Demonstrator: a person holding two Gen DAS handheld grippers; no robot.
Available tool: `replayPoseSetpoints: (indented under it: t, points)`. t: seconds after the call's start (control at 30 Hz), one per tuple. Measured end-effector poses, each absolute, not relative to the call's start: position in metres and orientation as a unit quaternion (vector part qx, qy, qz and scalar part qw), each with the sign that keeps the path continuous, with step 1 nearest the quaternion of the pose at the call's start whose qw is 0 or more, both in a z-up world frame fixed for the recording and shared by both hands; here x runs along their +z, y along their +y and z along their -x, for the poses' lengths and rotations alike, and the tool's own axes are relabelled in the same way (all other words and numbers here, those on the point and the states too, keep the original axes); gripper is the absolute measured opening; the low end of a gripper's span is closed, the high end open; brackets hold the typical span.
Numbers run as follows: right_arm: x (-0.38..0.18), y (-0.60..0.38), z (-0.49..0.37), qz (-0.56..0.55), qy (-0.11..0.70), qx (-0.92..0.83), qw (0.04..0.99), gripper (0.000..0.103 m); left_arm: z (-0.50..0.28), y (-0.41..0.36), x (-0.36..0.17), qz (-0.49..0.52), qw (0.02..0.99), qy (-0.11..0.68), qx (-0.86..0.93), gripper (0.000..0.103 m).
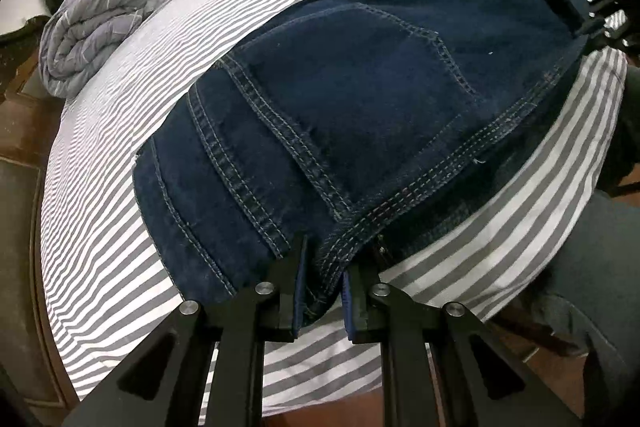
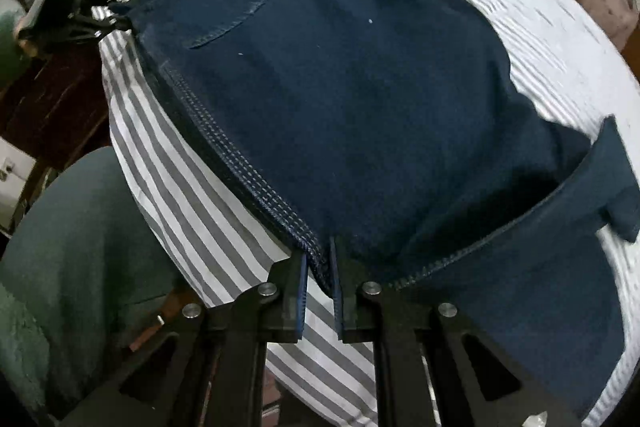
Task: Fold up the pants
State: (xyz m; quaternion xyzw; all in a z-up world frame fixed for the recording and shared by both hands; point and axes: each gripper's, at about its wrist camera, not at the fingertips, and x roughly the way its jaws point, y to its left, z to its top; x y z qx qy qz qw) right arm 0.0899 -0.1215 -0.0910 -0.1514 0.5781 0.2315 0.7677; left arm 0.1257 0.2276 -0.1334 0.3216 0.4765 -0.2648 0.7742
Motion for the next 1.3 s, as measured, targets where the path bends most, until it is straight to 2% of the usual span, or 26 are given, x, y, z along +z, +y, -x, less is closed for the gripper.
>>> replayPoseSetpoints:
  t: [0.4,0.63,0.67,0.73,0.8,1.17,1.3]
  points:
    - [-0.100,-0.129,-0.095,0.139,0.590,0.229,0.762,0.013,-0.117,0.218,-0.136,-0.365,0.752,0.478,-0.270,0.016]
    - [-0.107,-0.125,-0.098,0.135,0.596,0.217,0.762,0.015,-0.118,0.219,-0.140,-0.354,0.764,0.476,-0.253,0.017]
    - [-0.107,-0.126,-0.099,0.130,0.597,0.217,0.761,0.017,-0.119,0.219,-0.140,-0.355,0.764,0.477,-0.251,0.017]
    - [-0.105,-0.129,-0.101,0.102,0.604,0.229,0.757,0.037,-0.119,0.216,-0.138,-0.359,0.760,0.482,-0.248,0.017]
    - [-0.104,-0.131,-0.101,0.088,0.609,0.231,0.754,0.048,-0.120,0.215,-0.135,-0.363,0.756,0.484,-0.249,0.018]
    - [-0.092,-0.132,-0.093,0.065,0.606,0.221,0.761,0.053,-0.129,0.218,-0.108,-0.326,0.762,0.501,-0.250,0.021]
    - [-0.084,-0.137,-0.088,0.058,0.603,0.221,0.765,0.056,-0.122,0.213,-0.111,-0.367,0.750,0.490,-0.249,0.022]
